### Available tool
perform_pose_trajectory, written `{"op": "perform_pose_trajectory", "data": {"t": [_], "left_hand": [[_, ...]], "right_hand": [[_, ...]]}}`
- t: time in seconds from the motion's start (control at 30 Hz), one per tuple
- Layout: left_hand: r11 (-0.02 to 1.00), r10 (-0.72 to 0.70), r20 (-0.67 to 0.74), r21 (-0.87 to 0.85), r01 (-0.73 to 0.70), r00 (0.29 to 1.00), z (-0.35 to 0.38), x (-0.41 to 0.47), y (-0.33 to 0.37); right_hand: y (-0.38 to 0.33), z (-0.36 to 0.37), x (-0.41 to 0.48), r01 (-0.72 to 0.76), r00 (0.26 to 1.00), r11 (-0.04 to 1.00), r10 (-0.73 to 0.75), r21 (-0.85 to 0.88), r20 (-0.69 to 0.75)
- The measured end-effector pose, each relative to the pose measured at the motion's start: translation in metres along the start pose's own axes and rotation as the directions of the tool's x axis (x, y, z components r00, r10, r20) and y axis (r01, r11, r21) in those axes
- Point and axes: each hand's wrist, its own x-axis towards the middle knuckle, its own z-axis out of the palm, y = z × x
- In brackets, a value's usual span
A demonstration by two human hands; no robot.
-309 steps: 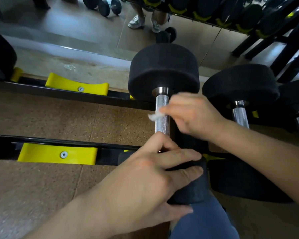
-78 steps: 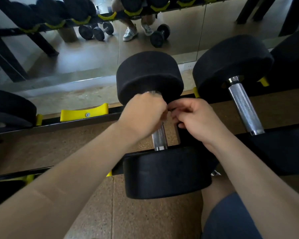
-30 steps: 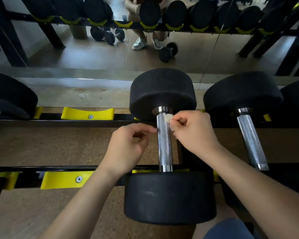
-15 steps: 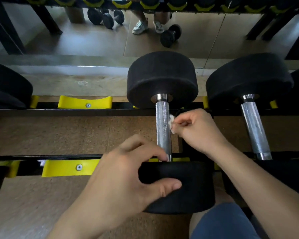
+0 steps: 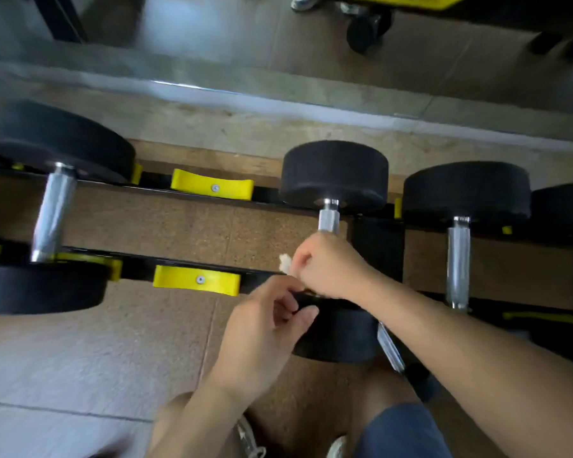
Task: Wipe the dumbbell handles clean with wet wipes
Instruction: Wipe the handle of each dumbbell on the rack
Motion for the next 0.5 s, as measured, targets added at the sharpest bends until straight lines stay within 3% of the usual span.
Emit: {"op": "perform_pose_trajectory", "data": {"t": [0.03, 0.1, 0.17, 0.23, 0.37, 0.43, 0.5], "left_hand": [[0.987, -0.094, -0.04, -0.135, 0.088, 0.995, -0.012, -0.005, 0.012], [0.956, -0.172, -0.157, -0.265, 0.126, 0.973, -0.044, -0.015, 0.041], [0.883, -0.249, -0.167, -0.443, 0.153, 0.954, -0.072, -0.023, 0.076], [0.779, -0.328, -0.153, -0.602, 0.175, 0.932, -0.096, -0.031, 0.112], [0.764, -0.391, -0.258, -0.626, 0.156, 0.883, -0.141, -0.059, 0.183], [0.755, -0.419, -0.297, -0.639, 0.147, 0.858, -0.16, -0.079, 0.216], [0.743, -0.429, -0.313, -0.655, 0.134, 0.847, -0.176, -0.097, 0.249]], "right_hand": [[-0.013, -0.01, -0.001, 0.006, 0.999, 0.998, -0.003, 0.067, -0.041], [-0.042, -0.034, -0.016, -0.004, 1.0, 0.959, 0.008, 0.284, -0.013], [-0.071, -0.056, -0.046, -0.05, 0.996, 0.842, 0.002, 0.538, 0.089], [-0.099, -0.073, -0.081, -0.079, 0.987, 0.753, -0.034, 0.653, 0.158], [-0.159, -0.112, -0.143, -0.119, 0.983, 0.678, -0.024, 0.726, 0.184], [-0.188, -0.136, -0.17, -0.159, 0.983, 0.588, 0.015, 0.793, 0.185], [-0.212, -0.158, -0.195, -0.12, 0.974, 0.584, -0.085, 0.803, 0.208]]}}
